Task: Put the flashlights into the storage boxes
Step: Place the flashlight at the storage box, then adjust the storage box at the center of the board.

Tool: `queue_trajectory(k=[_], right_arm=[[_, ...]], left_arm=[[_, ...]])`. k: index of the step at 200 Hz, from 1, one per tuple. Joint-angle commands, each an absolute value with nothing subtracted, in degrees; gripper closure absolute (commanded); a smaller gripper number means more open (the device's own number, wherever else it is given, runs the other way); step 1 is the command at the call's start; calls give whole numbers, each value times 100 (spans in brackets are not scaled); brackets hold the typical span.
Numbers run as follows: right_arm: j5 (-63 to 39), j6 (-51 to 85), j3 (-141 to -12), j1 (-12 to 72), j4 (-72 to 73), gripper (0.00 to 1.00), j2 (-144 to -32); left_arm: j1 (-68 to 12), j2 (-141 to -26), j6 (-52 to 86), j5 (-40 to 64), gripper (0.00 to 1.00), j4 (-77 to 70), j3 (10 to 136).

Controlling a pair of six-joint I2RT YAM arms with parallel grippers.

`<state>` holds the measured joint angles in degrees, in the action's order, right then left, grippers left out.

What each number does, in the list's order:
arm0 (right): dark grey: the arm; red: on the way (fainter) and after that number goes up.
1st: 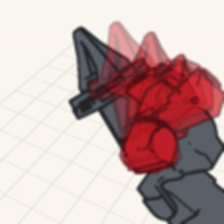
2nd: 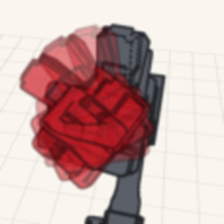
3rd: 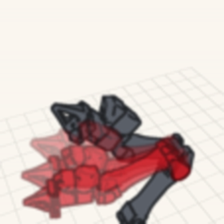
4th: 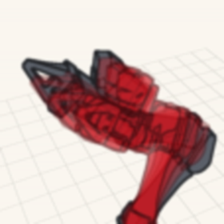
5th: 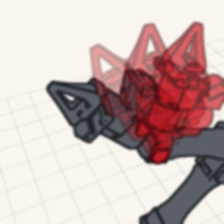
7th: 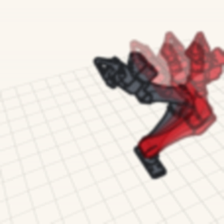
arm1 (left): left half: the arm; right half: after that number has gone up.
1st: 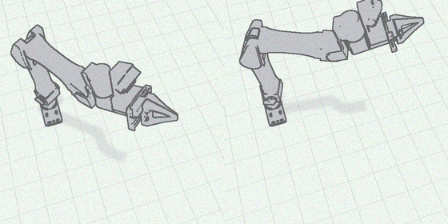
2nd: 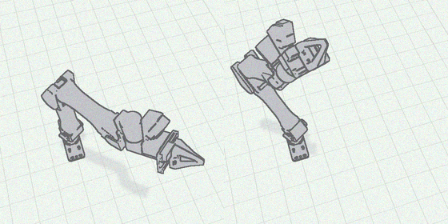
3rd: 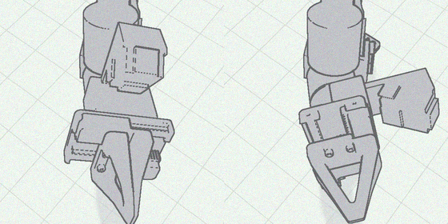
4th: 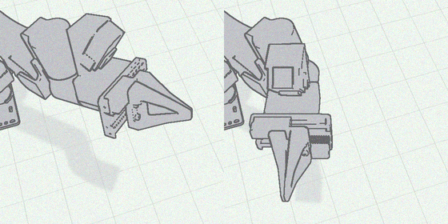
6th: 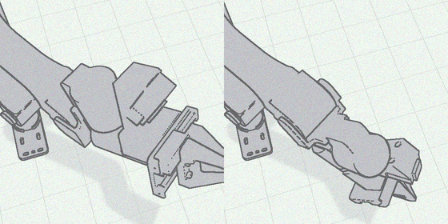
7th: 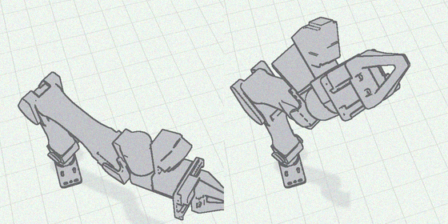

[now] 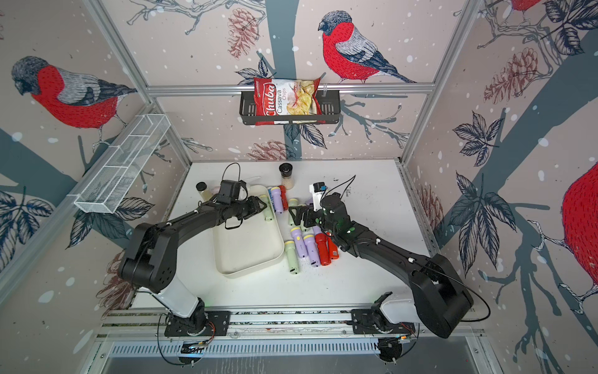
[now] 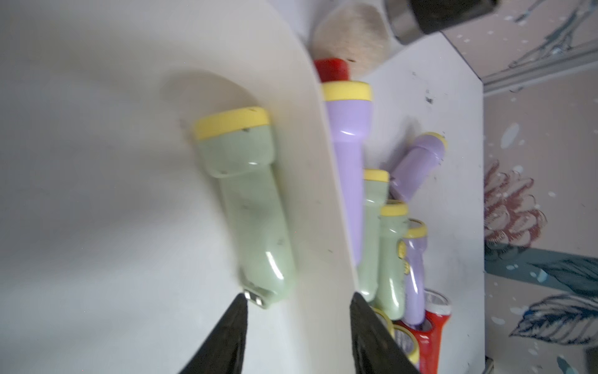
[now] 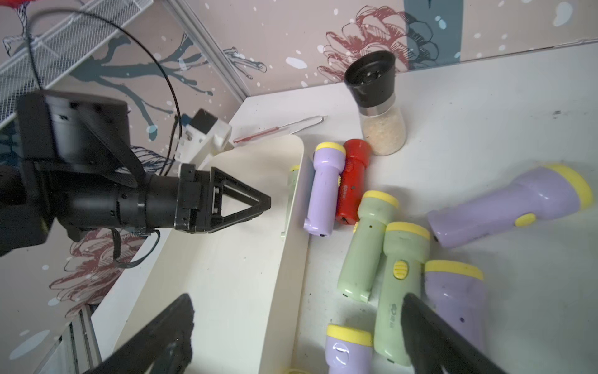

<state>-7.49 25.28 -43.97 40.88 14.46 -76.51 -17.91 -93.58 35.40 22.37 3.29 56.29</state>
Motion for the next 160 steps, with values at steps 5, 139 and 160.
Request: queue_trajectory(k=[5,139,160], right_arm=[[-560,2601,-4173,4124,1554,1,-7572],[-97,2694,-2881,4130,1366,1,-5668],[-89,2749,-2774,4131,1299,1,-5457]], left_arm=[[-2131,-8949,3601,2287,45,257,5369],[-4323,-7819,3237,1781,35,1439,4487],[-4488,-7963,3007,1826,35,1624,4556]])
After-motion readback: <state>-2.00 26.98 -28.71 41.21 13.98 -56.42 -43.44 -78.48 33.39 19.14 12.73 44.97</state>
